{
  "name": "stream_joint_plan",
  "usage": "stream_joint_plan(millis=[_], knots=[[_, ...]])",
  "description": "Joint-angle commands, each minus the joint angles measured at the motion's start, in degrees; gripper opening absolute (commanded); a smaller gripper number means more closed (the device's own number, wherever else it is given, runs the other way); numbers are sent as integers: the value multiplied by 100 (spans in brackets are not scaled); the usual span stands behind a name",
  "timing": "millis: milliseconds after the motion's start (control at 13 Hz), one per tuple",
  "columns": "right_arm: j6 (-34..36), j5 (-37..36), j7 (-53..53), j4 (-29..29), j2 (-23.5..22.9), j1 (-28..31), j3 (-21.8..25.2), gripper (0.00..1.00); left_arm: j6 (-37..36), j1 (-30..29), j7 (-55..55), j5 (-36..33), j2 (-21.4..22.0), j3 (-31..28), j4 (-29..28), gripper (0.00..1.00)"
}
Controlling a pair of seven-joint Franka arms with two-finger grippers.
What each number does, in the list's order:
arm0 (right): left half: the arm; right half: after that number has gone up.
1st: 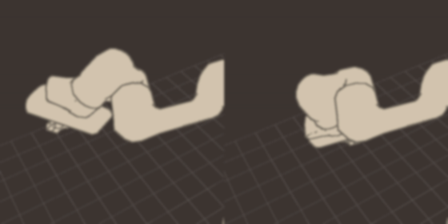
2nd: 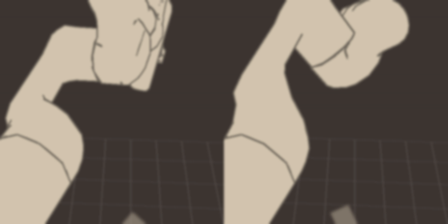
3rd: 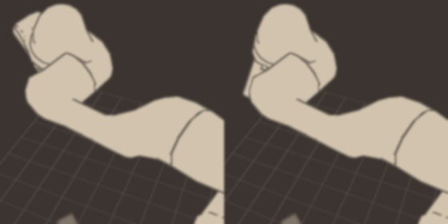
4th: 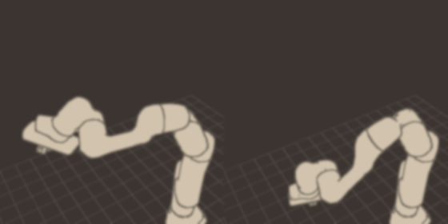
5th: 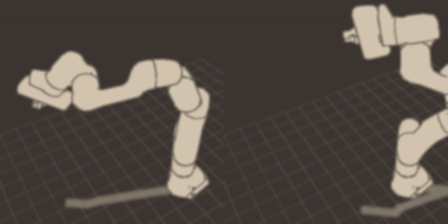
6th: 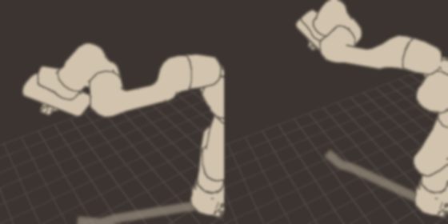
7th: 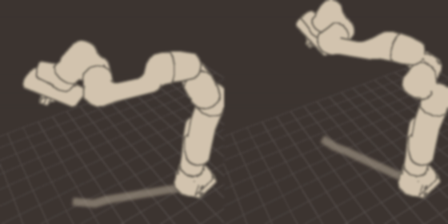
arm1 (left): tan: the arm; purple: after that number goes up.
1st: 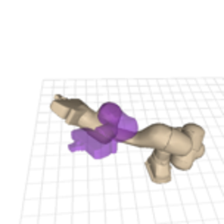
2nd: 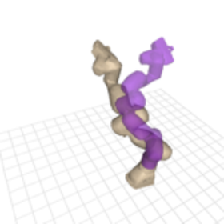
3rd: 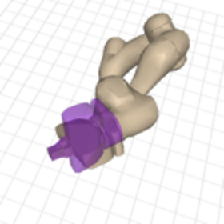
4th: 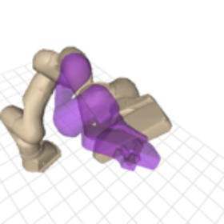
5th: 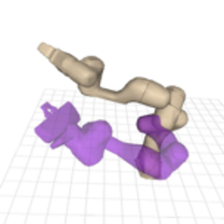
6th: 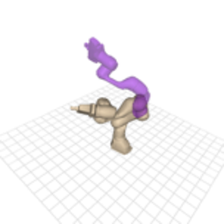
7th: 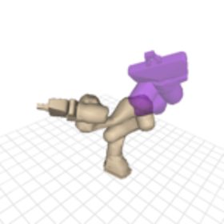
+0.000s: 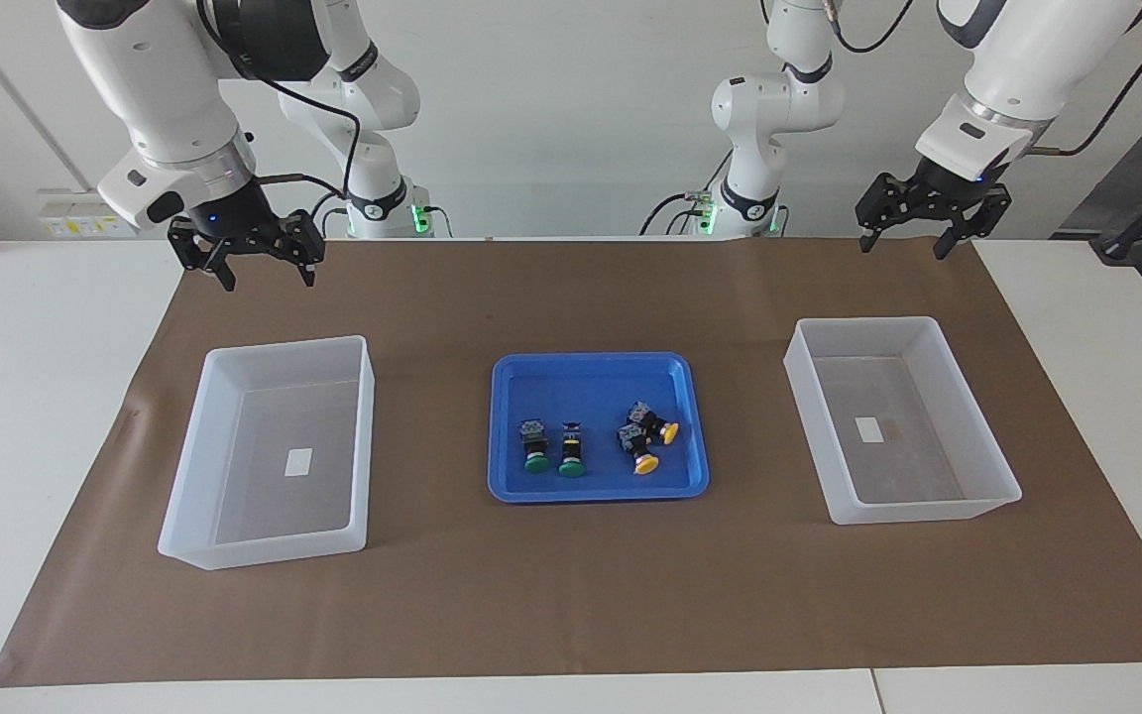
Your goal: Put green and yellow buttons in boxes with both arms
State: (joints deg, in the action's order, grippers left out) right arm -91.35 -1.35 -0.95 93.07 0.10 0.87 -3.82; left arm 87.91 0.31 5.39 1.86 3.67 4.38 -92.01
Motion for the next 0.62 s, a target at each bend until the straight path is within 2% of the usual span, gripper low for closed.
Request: stream_joint_plan(millis=[0, 154, 385, 538], knots=[[-6, 74, -1, 44, 34, 53, -22, 100, 120, 57, 41, -36, 169, -51, -221, 100], [-6, 74, -1, 44, 34, 53, -22, 100, 225, 92, 6, -36, 213, -43, -326, 100], [-6, 74, -1, 35, 33, 53, -22, 100, 1557, 241, -484, 34, 546, 19, -1325, 100], [-6, 74, -1, 44, 34, 53, -22, 100, 1965, 417, -775, 43, 399, 19, -1452, 100]])
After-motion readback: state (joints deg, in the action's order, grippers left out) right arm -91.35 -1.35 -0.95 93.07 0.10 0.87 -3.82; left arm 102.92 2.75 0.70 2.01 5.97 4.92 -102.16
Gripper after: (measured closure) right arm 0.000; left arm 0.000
